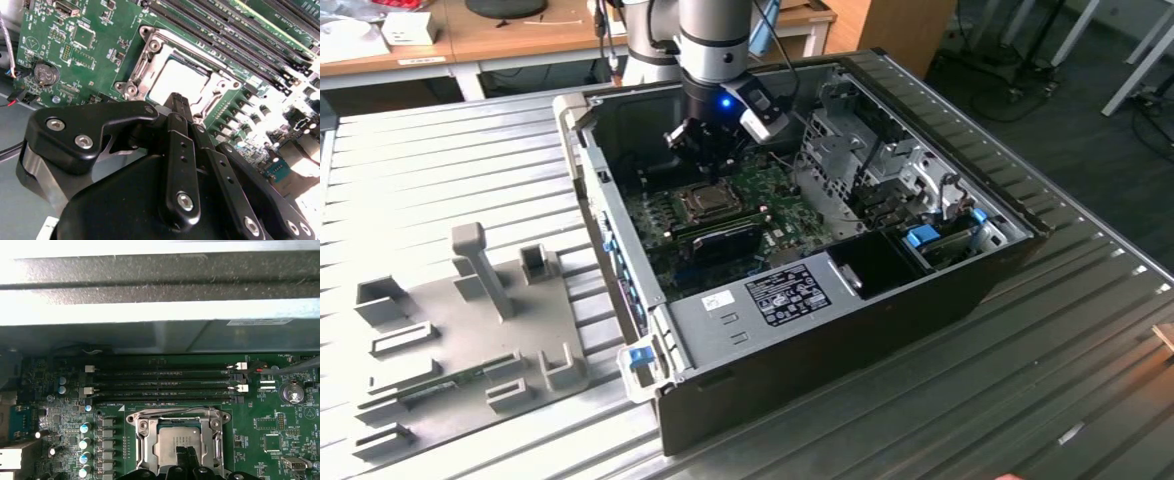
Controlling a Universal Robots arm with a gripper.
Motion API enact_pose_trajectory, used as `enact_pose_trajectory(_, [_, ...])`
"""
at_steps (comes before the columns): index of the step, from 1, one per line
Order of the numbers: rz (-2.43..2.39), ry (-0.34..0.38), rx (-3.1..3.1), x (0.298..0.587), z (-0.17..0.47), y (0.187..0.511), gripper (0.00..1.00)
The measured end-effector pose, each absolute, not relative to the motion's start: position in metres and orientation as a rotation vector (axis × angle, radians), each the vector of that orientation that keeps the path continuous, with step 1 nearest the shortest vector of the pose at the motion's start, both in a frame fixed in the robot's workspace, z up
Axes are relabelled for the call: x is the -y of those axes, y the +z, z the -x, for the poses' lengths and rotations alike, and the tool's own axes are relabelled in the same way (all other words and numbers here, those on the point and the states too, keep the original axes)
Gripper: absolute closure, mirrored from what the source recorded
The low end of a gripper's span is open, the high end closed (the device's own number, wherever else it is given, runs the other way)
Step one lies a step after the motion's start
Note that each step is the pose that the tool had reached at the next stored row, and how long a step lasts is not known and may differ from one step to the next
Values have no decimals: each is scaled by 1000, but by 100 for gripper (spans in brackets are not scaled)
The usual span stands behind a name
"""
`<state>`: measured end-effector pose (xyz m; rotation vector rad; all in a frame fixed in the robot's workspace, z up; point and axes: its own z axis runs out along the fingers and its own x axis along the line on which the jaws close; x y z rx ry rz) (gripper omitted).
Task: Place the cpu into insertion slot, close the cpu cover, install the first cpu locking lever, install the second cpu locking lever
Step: 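Install the second cpu locking lever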
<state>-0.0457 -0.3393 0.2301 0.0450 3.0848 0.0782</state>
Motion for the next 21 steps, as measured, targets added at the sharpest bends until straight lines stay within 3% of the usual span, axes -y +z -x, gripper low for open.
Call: enact_pose_trajectory(21, [-45,79,-3085,349,46,230,90])
